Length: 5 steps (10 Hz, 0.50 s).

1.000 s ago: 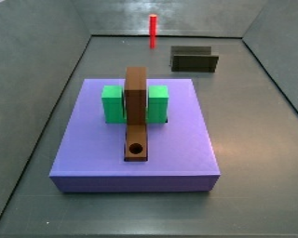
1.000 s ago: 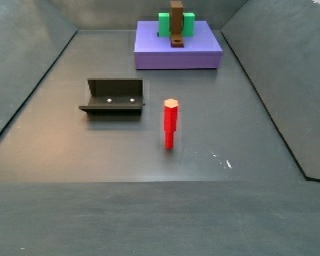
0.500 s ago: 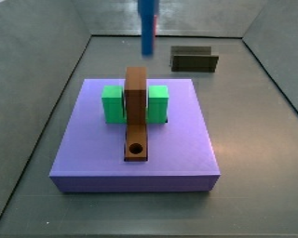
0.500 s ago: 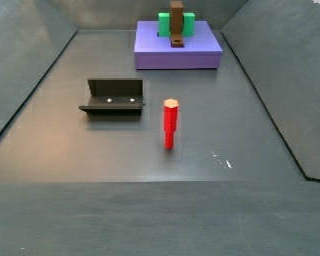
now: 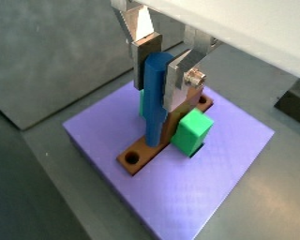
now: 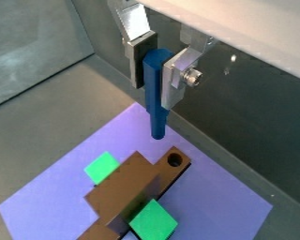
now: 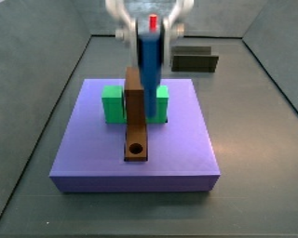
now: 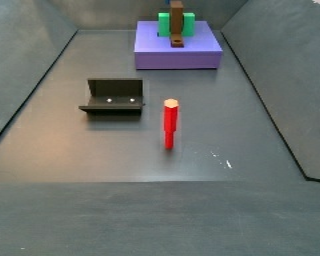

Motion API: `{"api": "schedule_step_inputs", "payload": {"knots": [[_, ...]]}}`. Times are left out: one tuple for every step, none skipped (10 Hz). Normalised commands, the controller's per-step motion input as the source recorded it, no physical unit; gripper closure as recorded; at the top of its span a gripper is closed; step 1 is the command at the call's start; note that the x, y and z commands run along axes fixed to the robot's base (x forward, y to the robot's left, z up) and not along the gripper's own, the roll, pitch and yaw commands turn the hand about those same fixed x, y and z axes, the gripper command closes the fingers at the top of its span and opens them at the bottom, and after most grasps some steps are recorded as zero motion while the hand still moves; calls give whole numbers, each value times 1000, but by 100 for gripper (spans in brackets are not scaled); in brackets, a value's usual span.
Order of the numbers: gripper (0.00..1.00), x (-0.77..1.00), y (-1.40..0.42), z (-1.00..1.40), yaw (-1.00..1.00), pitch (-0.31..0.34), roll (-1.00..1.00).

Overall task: Pick up the blue object. Move up. Move to above the board. Insert the blue object.
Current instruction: Insert the blue object.

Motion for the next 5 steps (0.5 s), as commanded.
{"api": "schedule_step_inputs", "payload": {"knots": [[100, -126, -26, -363, 0, -16, 130], [100, -117, 0, -309, 0, -27, 47], [100, -97, -34, -323, 0, -27, 0], [100, -123, -57, -269, 0, -44, -157], [100, -66, -74, -160, 0, -53, -210]]}}
